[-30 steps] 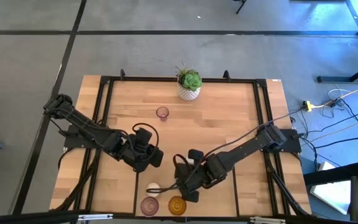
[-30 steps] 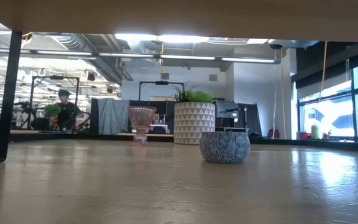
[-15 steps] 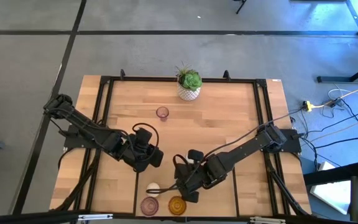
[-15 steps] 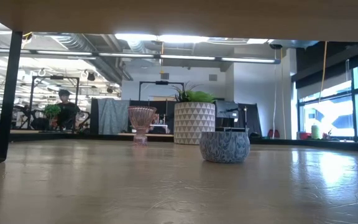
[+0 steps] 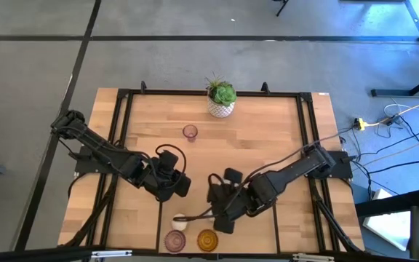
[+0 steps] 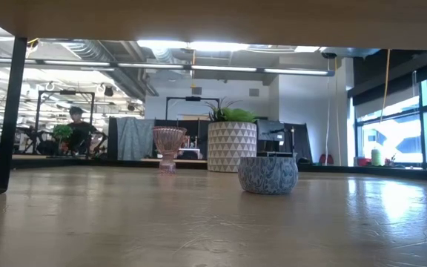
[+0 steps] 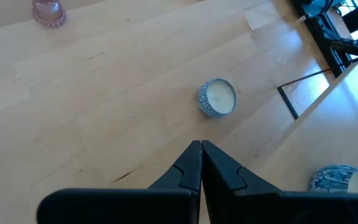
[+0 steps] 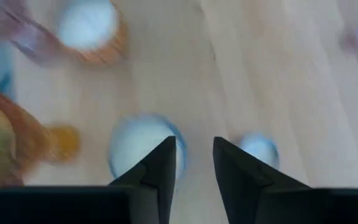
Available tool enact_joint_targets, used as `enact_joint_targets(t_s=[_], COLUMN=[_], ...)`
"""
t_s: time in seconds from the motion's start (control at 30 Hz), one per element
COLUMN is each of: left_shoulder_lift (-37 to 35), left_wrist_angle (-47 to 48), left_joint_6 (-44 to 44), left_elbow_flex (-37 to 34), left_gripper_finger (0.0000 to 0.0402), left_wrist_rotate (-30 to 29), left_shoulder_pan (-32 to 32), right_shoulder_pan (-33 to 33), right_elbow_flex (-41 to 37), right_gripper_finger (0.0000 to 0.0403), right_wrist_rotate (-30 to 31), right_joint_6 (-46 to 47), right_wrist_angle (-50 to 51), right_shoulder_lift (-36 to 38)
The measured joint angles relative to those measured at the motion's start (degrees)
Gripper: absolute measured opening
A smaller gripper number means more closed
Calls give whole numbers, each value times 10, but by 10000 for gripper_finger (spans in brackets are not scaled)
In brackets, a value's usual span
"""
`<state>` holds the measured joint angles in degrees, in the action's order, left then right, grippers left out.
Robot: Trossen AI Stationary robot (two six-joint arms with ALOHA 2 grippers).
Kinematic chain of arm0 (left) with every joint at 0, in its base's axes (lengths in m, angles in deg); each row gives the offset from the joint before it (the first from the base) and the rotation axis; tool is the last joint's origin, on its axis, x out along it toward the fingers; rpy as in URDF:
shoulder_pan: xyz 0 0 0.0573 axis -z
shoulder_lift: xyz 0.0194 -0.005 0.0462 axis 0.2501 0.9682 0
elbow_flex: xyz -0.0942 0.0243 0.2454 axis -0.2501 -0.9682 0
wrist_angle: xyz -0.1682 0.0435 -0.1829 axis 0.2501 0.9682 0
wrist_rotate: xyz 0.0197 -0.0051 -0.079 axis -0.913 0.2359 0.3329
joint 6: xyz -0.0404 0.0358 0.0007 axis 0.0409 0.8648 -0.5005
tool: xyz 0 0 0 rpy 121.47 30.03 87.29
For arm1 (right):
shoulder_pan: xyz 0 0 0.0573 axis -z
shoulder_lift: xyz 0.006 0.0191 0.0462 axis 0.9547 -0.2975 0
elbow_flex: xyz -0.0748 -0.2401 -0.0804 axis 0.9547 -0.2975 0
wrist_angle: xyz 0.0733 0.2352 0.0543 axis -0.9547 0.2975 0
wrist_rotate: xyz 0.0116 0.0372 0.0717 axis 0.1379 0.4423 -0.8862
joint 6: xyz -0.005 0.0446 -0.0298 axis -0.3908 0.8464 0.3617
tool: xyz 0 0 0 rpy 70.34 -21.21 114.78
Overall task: Pick & Place candle stick holders
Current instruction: Put the blue scented candle on the shelf
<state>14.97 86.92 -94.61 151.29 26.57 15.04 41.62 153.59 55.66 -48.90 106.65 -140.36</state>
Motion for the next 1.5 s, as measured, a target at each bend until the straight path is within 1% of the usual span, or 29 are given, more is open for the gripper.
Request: enact_joint_targets(t_s=[0.1,0.17,0.3,0.33,0.47,0.57,0.73,0.93,1.07,1.27,1.37,1.5], left_shoulder_lift=[0,0,0,0,0,0,0,0,0,0,0,0], left_wrist_angle=[1,3,4,4,4,0,-3,-9,-12,-12,-11,-11], left_joint_6=[0,0,0,0,-1,-5,-10,-11,-12,-11,-11,-5], left_elbow_flex=[0,0,0,0,0,0,0,0,0,0,0,0], left_gripper_finger=[2,2,2,2,2,2,2,2,2,2,2,2], left_wrist_rotate=[1,1,1,2,5,7,10,10,10,10,10,12], left_shoulder_pan=[3,6,9,10,12,16,25,35,40,49,49,49], right_shoulder_pan=[0,-1,-3,-3,0,0,-6,-9,-15,-57,-56,-47], right_elbow_flex=[0,-2,-2,-2,-5,-20,-56,-74,-76,-76,-76,-76], right_gripper_finger=[91,70,14,8,3,3,2,1,1,0,0,0], right_wrist_rotate=[-24,-35,-35,-34,-32,-18,-24,-27,-28,15,25,31], right_joint_6=[59,76,78,78,76,83,86,102,97,89,70,14], right_wrist_angle=[73,101,98,94,91,91,41,44,44,54,53,33], right_shoulder_lift=[4,3,2,0,-1,-2,-2,0,8,18,24,26])
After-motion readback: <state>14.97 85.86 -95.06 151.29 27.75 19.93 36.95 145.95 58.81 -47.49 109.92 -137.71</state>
